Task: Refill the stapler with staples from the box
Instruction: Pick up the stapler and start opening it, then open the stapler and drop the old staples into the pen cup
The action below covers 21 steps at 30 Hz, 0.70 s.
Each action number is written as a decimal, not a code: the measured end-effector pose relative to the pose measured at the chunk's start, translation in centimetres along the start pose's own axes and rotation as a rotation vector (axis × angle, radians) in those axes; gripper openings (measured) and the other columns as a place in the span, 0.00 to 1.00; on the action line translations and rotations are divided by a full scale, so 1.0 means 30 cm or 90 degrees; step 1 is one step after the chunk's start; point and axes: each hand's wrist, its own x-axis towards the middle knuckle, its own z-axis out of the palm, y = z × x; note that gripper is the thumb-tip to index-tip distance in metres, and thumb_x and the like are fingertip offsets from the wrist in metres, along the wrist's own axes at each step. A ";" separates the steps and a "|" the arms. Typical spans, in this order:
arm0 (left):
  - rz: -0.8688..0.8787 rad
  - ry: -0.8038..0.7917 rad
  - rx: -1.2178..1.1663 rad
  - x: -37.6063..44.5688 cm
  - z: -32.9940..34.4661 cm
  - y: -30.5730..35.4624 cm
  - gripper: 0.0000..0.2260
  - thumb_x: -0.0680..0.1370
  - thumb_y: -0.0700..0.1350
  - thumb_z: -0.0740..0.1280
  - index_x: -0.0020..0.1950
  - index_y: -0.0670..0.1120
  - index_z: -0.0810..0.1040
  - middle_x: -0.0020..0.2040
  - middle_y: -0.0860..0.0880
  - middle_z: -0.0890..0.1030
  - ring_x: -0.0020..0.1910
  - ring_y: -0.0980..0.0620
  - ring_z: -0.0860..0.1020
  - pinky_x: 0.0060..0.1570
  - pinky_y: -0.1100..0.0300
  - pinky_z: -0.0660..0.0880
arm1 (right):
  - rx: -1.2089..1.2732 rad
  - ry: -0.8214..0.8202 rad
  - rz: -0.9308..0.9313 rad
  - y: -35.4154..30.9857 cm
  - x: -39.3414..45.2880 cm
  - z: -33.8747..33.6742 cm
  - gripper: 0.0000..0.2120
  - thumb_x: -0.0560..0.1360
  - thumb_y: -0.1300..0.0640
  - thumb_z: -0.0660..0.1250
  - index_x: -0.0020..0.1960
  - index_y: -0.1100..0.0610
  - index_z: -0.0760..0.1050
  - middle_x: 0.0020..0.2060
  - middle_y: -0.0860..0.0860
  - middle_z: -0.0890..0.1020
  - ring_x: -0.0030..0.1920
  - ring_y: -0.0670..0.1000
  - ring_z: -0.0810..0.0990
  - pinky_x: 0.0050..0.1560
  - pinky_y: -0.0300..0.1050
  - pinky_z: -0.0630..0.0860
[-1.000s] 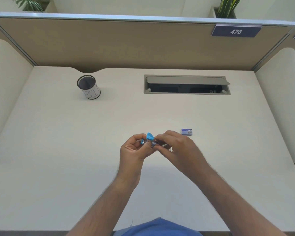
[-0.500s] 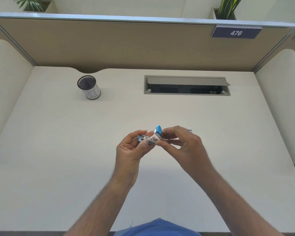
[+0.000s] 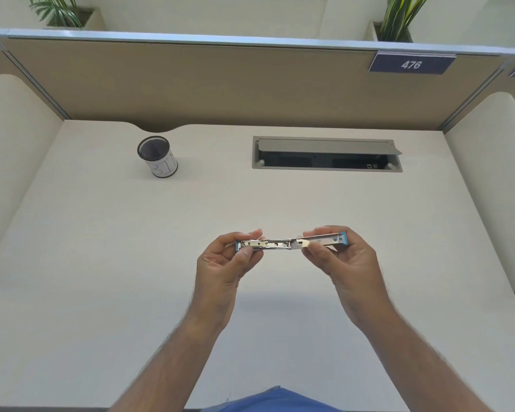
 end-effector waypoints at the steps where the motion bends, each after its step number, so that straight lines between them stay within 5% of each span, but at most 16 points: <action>1: -0.002 0.004 0.002 0.000 0.001 -0.001 0.12 0.82 0.28 0.65 0.53 0.42 0.84 0.60 0.39 0.88 0.60 0.46 0.87 0.58 0.57 0.83 | 0.036 0.004 0.024 0.011 0.006 -0.007 0.16 0.74 0.63 0.77 0.60 0.64 0.80 0.57 0.60 0.87 0.58 0.59 0.86 0.69 0.61 0.79; 5: -0.009 0.009 0.004 0.003 0.005 -0.010 0.11 0.82 0.28 0.65 0.54 0.42 0.83 0.60 0.39 0.88 0.60 0.46 0.87 0.57 0.58 0.83 | 0.097 0.017 0.079 0.046 0.021 -0.030 0.19 0.74 0.64 0.75 0.61 0.68 0.76 0.52 0.59 0.86 0.52 0.58 0.86 0.68 0.60 0.81; 8: -0.001 -0.001 0.016 0.000 0.008 -0.009 0.11 0.82 0.29 0.67 0.53 0.42 0.85 0.59 0.38 0.88 0.60 0.45 0.87 0.58 0.56 0.83 | -0.017 0.033 0.068 0.059 0.042 -0.055 0.11 0.76 0.56 0.75 0.53 0.63 0.82 0.49 0.60 0.84 0.49 0.59 0.87 0.63 0.60 0.84; 12: -0.004 -0.011 0.045 0.000 0.009 -0.011 0.10 0.81 0.28 0.67 0.53 0.41 0.84 0.58 0.37 0.88 0.61 0.43 0.86 0.59 0.55 0.83 | -0.348 0.021 -0.028 0.014 0.063 -0.051 0.06 0.81 0.52 0.74 0.46 0.51 0.85 0.46 0.47 0.88 0.50 0.44 0.85 0.52 0.36 0.76; 14: -0.006 -0.020 0.058 -0.001 0.008 -0.016 0.09 0.81 0.29 0.67 0.54 0.40 0.83 0.59 0.37 0.88 0.61 0.42 0.86 0.59 0.55 0.83 | -0.436 -0.035 -0.034 -0.022 0.064 -0.016 0.07 0.81 0.50 0.74 0.45 0.48 0.84 0.42 0.41 0.87 0.43 0.40 0.84 0.42 0.32 0.71; 21: -0.015 -0.035 0.082 -0.011 0.020 -0.017 0.06 0.77 0.35 0.74 0.54 0.39 0.83 0.58 0.35 0.88 0.60 0.39 0.87 0.62 0.52 0.82 | -0.603 -0.172 -0.009 -0.055 0.071 0.119 0.17 0.76 0.33 0.69 0.43 0.47 0.79 0.39 0.44 0.86 0.35 0.43 0.79 0.42 0.49 0.79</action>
